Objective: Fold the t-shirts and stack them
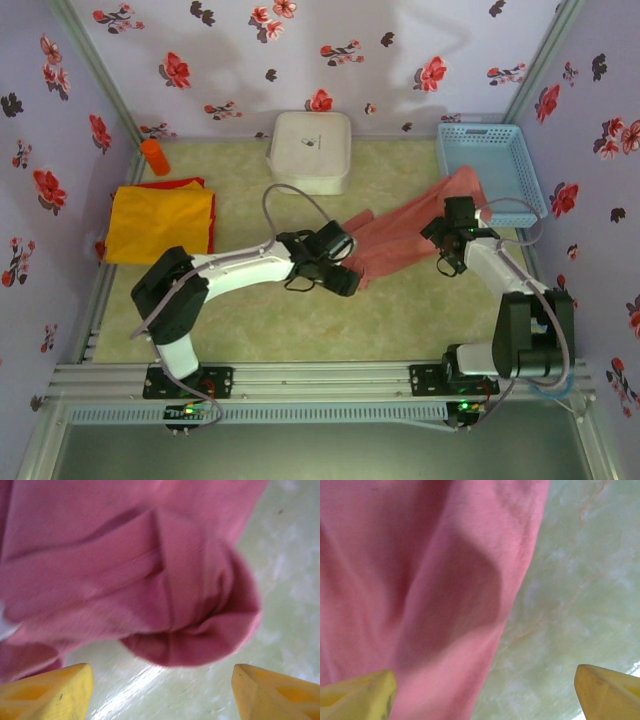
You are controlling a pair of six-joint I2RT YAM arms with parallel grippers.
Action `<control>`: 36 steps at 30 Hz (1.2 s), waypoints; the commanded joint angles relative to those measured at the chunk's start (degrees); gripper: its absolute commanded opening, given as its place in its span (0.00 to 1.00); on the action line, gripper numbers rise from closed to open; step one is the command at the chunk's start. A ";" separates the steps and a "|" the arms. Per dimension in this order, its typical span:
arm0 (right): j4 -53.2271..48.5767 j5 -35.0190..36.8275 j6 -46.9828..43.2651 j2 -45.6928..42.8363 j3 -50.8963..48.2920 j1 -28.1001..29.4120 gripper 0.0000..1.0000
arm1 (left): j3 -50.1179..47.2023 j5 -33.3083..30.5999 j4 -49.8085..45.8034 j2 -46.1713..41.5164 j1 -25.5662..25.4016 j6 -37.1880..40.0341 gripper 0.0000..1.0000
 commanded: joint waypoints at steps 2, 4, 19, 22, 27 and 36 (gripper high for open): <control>5.73 -4.65 2.06 5.13 1.32 -2.77 0.91 | 5.98 -0.60 -4.52 4.54 -2.76 7.46 0.73; 6.94 -5.08 2.24 7.33 2.16 -3.54 0.90 | 8.01 -0.59 -6.22 6.80 -3.71 9.17 0.73; 11.64 -6.46 -0.38 11.26 2.84 -4.00 0.38 | 10.37 -10.54 -7.83 9.18 -1.55 2.67 0.04; 10.33 -6.44 -1.67 9.00 3.00 -3.86 0.19 | 7.79 -10.43 -7.20 6.00 0.82 1.57 0.00; 7.61 -6.61 -4.24 3.82 3.65 -2.60 0.03 | 3.59 -8.51 -9.80 -2.41 7.13 1.75 0.00; -3.80 0.10 -10.15 -1.45 12.13 9.79 0.05 | 4.40 -6.21 -20.30 -15.53 18.13 3.48 0.00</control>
